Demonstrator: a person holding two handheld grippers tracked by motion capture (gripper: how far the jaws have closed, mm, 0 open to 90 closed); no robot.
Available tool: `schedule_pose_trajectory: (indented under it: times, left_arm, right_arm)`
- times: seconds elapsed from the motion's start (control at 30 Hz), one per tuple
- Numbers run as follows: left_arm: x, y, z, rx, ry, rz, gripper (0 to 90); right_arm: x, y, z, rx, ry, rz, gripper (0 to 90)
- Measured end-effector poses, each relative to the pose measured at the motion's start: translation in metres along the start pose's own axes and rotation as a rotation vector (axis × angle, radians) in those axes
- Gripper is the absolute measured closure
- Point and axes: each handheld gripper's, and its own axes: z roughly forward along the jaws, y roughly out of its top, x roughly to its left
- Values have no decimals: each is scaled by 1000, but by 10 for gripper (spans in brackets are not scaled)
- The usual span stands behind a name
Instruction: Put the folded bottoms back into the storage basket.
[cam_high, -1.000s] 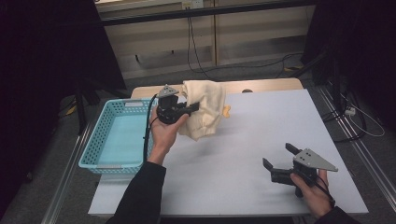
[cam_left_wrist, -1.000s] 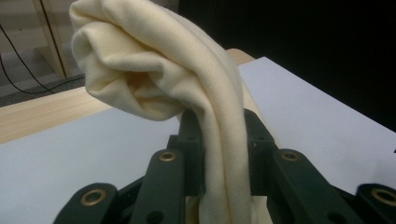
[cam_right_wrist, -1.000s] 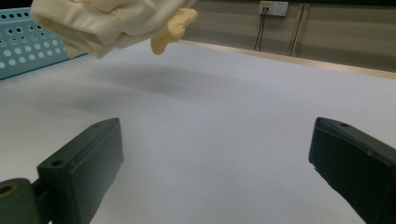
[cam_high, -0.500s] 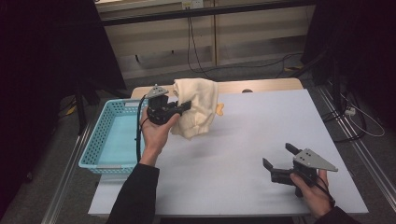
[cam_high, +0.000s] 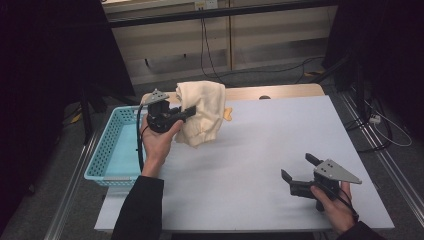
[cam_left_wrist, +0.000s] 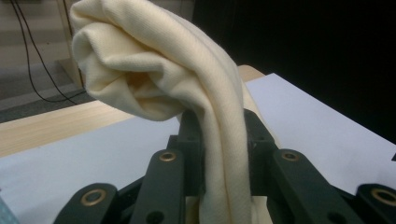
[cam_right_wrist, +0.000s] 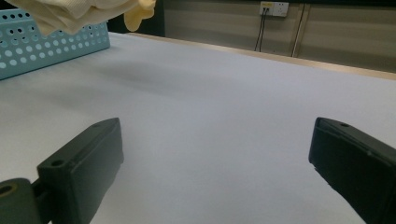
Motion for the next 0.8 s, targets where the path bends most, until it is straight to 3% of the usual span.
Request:
schedule_pose_trajectory:
  times: [0.2, 0.57, 0.8]
  left_arm:
    - [3, 4, -9, -30, 6, -3, 737]
    - [7, 7, -21, -41, 19, 10, 737]
    - [11, 11, -33, -64, 32, -4, 737]
  right_arm:
    - [0, 0, 0, 1, 1, 1, 28]
    - [0, 0, 0, 0, 1, 1, 28]
    - [0, 0, 0, 0, 0, 1, 28]
